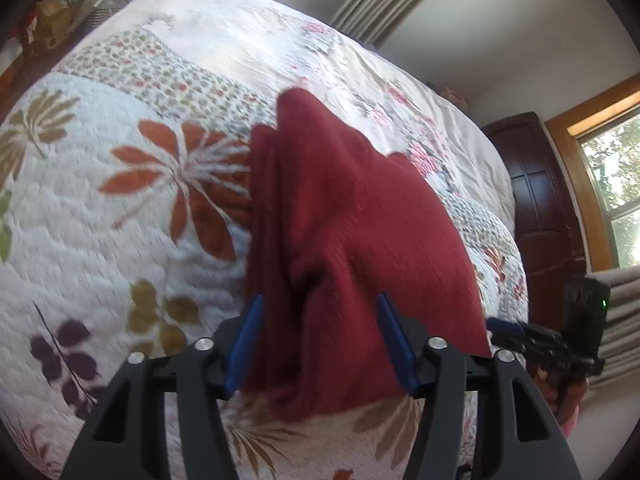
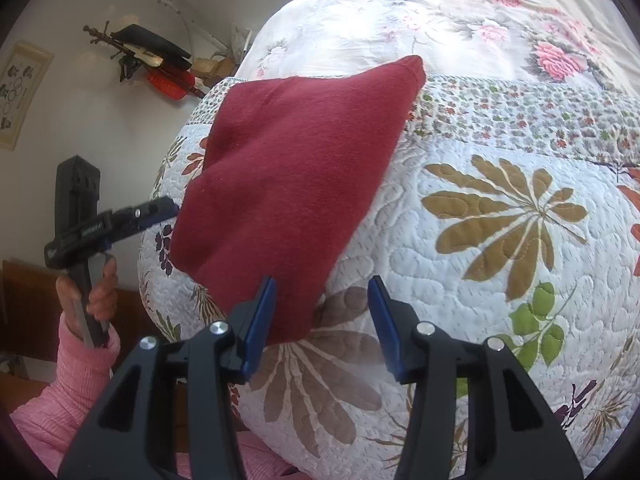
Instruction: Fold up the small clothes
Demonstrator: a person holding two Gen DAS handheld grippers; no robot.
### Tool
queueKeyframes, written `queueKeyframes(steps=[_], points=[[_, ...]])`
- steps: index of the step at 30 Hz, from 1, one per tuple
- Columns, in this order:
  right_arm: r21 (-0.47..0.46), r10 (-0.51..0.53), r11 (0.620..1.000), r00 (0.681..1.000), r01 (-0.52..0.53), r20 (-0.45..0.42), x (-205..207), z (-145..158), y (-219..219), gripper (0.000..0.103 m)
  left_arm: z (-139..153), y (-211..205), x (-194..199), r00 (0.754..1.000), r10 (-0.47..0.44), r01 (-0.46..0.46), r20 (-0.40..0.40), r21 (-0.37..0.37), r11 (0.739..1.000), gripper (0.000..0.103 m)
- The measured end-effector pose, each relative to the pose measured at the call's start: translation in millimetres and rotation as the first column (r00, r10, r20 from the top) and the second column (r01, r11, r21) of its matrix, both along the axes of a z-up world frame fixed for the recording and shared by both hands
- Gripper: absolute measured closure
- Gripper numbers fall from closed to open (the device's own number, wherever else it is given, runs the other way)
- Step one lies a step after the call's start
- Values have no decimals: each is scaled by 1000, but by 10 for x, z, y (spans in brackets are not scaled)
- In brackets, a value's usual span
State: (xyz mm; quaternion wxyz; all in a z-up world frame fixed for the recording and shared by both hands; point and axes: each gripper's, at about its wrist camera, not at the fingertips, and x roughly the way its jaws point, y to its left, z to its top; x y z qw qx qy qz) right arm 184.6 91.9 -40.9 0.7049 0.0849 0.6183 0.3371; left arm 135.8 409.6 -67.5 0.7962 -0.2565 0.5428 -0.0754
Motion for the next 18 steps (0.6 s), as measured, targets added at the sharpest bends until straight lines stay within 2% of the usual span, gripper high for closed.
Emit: queueKeyframes(steps=[3,5,6,8,9,10,11,16,18], points=[[0,8,1000,1000,-8,-3,-24,1,75,54,-134,-130,-61,999,-31,32,-40,24,999,38],[-7,8,1000,1000,-8,3,-41,5,111,54,-270,-176,-58,997,-34,36,-72,25,999,41],[-10,8,1000,1000,-8,6,-51,7,121,54,-318,-185,-57,996,-37,38,-82,7,999,48],[-16,8,1000,1000,-7,6,-62,4,131,54,-386,-193,-62,995,-29,29,-91,2,1000,68],[-18,8,1000,1000,-8,7,-71,5,135,54,-398,-184,-65,995,-28,27,-91,-13,1000,88],[-20,8,1000,1000,-8,8,-81,13,136,54,-388,-156,-75,996,-21,16,-83,-55,998,92],[-19,6,1000,1000,-6,9,-89,21,135,54,-349,-118,-91,997,-3,-2,-72,-77,997,93],[2,-5,1000,1000,5,10,-139,75,98,54,-41,129,-193,999,35,-34,26,-23,999,94],[17,-7,1000,1000,7,-4,-145,66,97,53,-92,181,-196,1000,22,-22,9,3,1000,94]])
